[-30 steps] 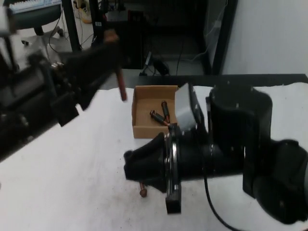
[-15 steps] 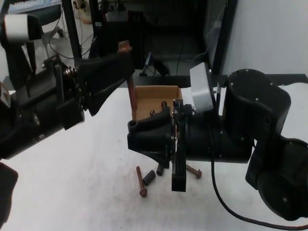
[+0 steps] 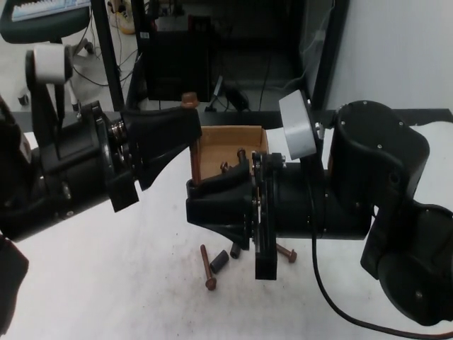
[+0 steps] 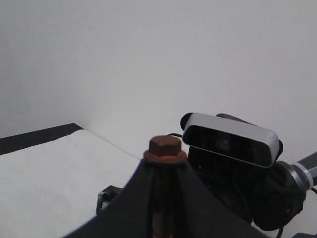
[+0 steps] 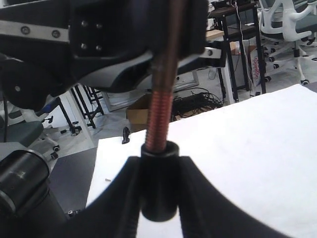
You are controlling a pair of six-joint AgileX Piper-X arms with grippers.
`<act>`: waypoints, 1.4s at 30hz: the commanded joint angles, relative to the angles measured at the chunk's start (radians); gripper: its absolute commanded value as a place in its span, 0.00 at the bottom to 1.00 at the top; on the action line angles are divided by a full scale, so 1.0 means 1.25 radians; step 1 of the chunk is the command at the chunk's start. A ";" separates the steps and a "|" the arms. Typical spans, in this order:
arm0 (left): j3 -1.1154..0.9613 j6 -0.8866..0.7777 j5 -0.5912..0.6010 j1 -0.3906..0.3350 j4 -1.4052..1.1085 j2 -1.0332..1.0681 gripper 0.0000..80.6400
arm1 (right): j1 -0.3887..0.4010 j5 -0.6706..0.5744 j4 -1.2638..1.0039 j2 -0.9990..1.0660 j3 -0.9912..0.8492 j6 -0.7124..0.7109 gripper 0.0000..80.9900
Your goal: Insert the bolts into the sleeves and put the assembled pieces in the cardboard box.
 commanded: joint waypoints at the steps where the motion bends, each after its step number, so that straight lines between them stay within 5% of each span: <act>1: 0.000 0.016 0.011 0.000 0.000 -0.003 0.00 | -0.001 -0.022 -0.013 -0.012 -0.002 0.008 0.01; 21: 0.000 0.076 0.048 0.000 0.078 -0.003 0.00 | -0.002 -0.018 -0.025 -0.037 -0.003 0.010 0.01; 42: -0.005 -0.024 0.051 0.000 -0.042 -0.003 0.00 | -0.002 0.033 0.100 -0.037 -0.003 -0.087 0.01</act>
